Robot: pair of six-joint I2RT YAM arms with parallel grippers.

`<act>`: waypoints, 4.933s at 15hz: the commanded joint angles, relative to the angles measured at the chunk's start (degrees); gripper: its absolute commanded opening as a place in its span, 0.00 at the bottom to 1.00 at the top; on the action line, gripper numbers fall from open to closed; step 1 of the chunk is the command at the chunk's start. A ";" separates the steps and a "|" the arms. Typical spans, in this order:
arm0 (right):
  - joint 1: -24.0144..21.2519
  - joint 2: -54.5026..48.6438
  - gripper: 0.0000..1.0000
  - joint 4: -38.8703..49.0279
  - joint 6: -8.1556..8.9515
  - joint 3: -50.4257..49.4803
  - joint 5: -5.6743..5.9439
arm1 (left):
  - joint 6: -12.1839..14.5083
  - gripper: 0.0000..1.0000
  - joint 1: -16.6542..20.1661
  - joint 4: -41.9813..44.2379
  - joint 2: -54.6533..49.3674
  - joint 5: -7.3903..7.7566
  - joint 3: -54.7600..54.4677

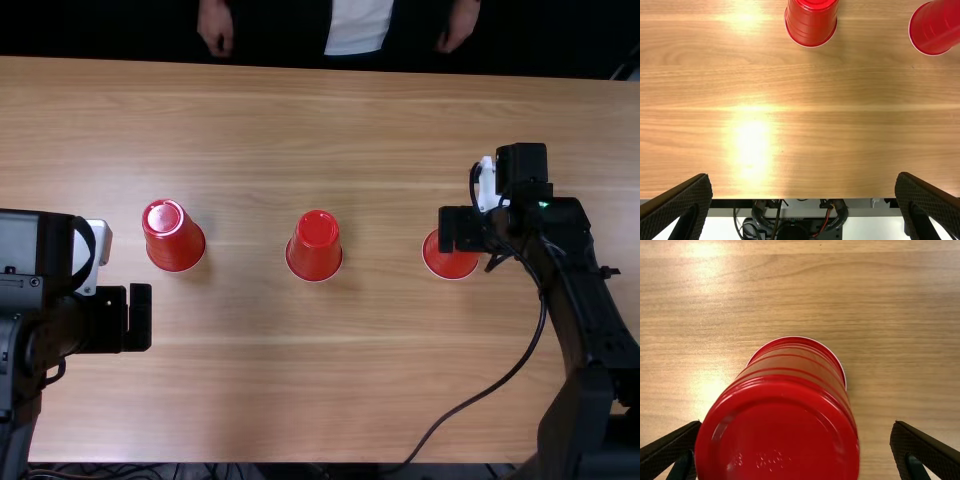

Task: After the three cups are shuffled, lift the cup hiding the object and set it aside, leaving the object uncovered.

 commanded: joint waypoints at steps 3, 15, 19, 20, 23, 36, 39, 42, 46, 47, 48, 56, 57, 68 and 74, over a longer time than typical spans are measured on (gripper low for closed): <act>1.86 2.19 0.87 0.66 0.62 1.30 -0.09 | -0.62 1.00 -0.62 0.10 -0.88 -0.16 -1.55; 2.21 -3.78 0.10 2.03 1.14 1.12 -0.20 | -0.62 1.00 -0.62 0.63 -0.88 -0.16 -2.34; 2.04 -12.84 0.10 4.67 2.94 2.18 -0.20 | -0.62 1.00 -0.62 0.53 -0.96 -0.16 -2.43; 1.86 -14.95 0.10 4.88 2.83 2.44 -0.20 | -0.62 1.00 -0.62 0.53 -0.96 -0.16 -2.43; 1.33 -20.31 0.10 4.03 2.62 2.27 -0.09 | -0.62 1.00 -0.62 0.53 -1.14 -0.16 -2.43; -15.72 -32.96 0.12 -1.03 0.51 -16.63 0.65 | -0.62 1.00 -2.56 -0.11 -4.39 -0.16 -2.87; -15.80 -32.79 0.14 -0.08 0.62 -22.17 0.54 | -0.62 1.00 -2.56 -0.11 -4.39 -0.16 -2.78; -15.80 -31.73 0.17 2.45 0.72 -24.37 0.33 | -0.62 1.00 -2.56 -0.11 -4.39 -0.06 -2.69; -15.72 -28.57 0.68 7.73 0.72 -25.33 0.22 | -0.62 1.00 -2.56 -0.21 -4.74 -0.06 -2.69; -15.72 -28.57 0.82 7.94 0.72 -25.24 0.33 | -0.62 1.00 -2.64 -0.11 -5.09 -0.06 -2.69; -15.72 -28.66 0.92 7.94 0.62 -25.24 0.33 | -0.62 1.00 -2.56 -0.21 -5.09 -0.06 -2.69; -15.36 -29.54 1.00 7.30 0.72 -24.01 0.12 | -0.62 1.00 -2.56 -0.21 -5.45 -0.16 -2.60; -15.19 -29.62 1.00 6.88 0.72 -24.01 0.12 | -0.62 1.00 -2.56 -0.21 -5.53 -0.16 -2.60; 0.28 -43.16 1.00 -8.52 1.25 -12.68 -0.30 | -0.62 1.00 -2.56 -0.35 -6.76 -0.16 -2.78; 6.26 -51.86 1.00 -8.31 4.73 -17.77 -0.62 | -0.52 1.00 -2.56 0.63 -11.77 0.37 -7.08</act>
